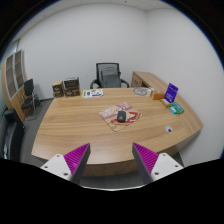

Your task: Arrange mouse

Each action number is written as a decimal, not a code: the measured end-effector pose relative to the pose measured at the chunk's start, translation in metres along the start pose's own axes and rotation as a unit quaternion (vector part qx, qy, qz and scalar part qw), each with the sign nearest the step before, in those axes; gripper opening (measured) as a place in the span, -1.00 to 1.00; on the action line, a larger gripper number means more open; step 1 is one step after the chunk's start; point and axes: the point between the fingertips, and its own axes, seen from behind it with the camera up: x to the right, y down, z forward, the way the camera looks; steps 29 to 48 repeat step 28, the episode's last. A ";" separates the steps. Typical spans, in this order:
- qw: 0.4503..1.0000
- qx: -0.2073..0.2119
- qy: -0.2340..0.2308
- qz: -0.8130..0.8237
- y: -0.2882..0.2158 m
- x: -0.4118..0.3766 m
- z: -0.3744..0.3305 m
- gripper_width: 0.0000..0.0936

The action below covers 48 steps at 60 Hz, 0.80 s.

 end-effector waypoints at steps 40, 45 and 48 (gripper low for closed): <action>0.999 0.026 0.016 -0.009 0.000 0.018 -0.014 0.86; 0.999 0.026 0.016 -0.009 0.000 0.018 -0.014 0.86; 0.999 0.026 0.016 -0.009 0.000 0.018 -0.014 0.86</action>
